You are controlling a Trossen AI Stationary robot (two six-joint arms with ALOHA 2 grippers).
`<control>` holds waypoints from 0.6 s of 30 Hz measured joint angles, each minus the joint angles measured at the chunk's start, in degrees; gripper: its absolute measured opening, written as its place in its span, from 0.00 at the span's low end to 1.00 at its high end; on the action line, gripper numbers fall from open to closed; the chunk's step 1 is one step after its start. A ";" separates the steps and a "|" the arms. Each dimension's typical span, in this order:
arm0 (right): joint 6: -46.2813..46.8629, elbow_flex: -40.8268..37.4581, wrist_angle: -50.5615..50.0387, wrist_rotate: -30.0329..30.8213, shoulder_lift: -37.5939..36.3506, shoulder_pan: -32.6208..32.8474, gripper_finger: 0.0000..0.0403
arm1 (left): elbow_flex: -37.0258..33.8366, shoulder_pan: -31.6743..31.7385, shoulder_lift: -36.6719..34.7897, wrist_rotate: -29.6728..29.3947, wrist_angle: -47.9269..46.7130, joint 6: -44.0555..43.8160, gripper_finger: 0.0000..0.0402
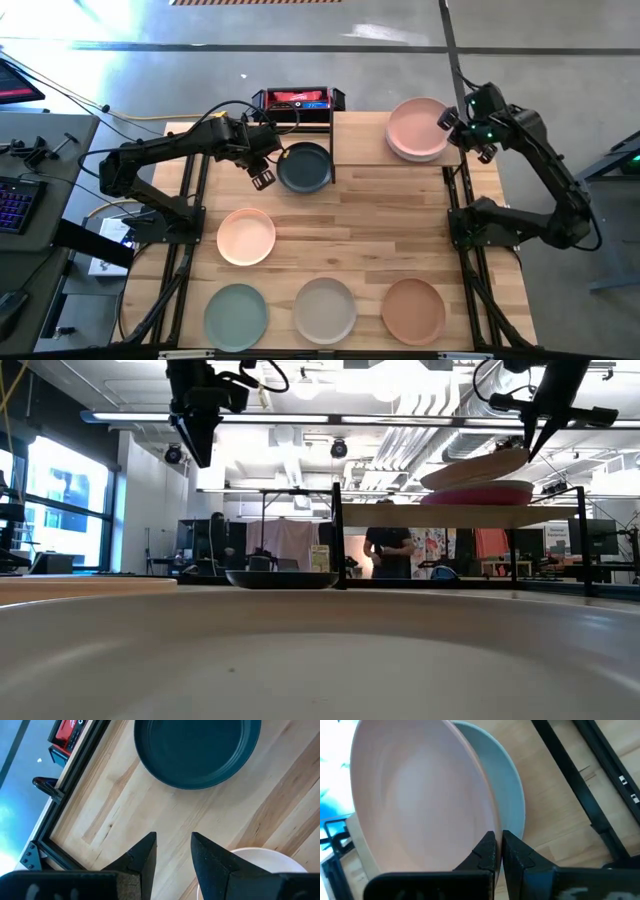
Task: Place and stack plates onto a shelf
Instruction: Stack the light pink plate on top of the white plate on the shelf
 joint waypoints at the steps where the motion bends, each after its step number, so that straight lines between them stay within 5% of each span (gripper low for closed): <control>1: 0.04 0.00 -0.11 0.36 0.37 0.37 0.00 | 0.00 0.00 0.00 -0.01 0.00 0.02 0.28; 18: 0.01 -0.02 -0.54 3.76 3.57 1.25 0.00 | 0.00 0.00 -0.02 -0.04 0.00 1.46 0.28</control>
